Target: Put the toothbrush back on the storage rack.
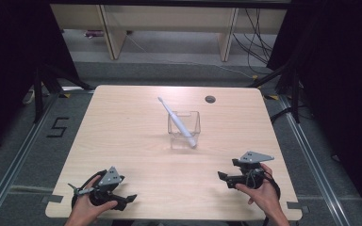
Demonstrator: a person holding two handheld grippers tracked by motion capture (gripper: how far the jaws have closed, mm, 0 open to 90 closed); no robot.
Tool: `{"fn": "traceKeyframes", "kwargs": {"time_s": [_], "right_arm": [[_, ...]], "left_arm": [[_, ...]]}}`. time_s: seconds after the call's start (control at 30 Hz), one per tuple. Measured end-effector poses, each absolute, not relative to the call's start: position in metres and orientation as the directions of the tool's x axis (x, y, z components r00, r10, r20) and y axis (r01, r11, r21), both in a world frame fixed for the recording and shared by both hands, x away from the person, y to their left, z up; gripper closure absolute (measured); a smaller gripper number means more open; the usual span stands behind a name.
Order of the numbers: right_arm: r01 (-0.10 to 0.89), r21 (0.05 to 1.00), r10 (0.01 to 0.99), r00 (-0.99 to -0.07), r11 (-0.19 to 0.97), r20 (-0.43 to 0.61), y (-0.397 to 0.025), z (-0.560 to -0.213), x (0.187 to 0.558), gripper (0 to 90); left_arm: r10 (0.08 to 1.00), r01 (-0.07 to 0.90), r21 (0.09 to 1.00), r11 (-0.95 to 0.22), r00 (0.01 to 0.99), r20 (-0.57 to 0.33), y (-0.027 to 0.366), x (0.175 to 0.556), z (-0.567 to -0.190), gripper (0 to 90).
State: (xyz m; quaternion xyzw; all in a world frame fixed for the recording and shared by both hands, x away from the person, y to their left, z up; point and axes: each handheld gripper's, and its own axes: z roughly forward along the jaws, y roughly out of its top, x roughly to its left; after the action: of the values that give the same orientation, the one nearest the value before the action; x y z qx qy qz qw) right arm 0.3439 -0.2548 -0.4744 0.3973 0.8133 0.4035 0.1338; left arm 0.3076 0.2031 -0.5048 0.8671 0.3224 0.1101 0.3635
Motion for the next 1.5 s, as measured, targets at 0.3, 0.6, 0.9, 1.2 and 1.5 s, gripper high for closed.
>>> {"fn": "traceKeyframes", "kwargs": {"time_s": [0.3,0.6,0.9,1.2,1.5], "right_arm": [[0.558,0.757,0.763,-0.634,0.341,0.123,-0.257,-0.476,0.335,20.5],[0.548,0.759,0.755,-0.645,0.351,0.117,-0.259,-0.479,0.329,20.3],[0.553,0.743,0.759,-0.644,0.376,0.096,-0.266,-0.483,0.323,18.2],[0.559,0.735,0.761,-0.643,0.384,0.091,-0.272,-0.486,0.317,16.2],[0.566,0.738,0.763,-0.637,0.369,0.107,-0.271,-0.486,0.312,16.2]], "left_arm": [[0.637,0.477,0.702,-0.529,0.769,-0.042,0.203,0.308,-0.505,16.8],[0.639,0.479,0.702,-0.528,0.768,-0.043,0.203,0.308,-0.505,16.8],[0.641,0.481,0.702,-0.525,0.766,-0.046,0.203,0.308,-0.505,16.7],[0.64,0.482,0.702,-0.525,0.767,-0.048,0.203,0.308,-0.505,16.2],[0.645,0.481,0.709,-0.516,0.762,-0.047,0.204,0.308,-0.504,15.0]]}}
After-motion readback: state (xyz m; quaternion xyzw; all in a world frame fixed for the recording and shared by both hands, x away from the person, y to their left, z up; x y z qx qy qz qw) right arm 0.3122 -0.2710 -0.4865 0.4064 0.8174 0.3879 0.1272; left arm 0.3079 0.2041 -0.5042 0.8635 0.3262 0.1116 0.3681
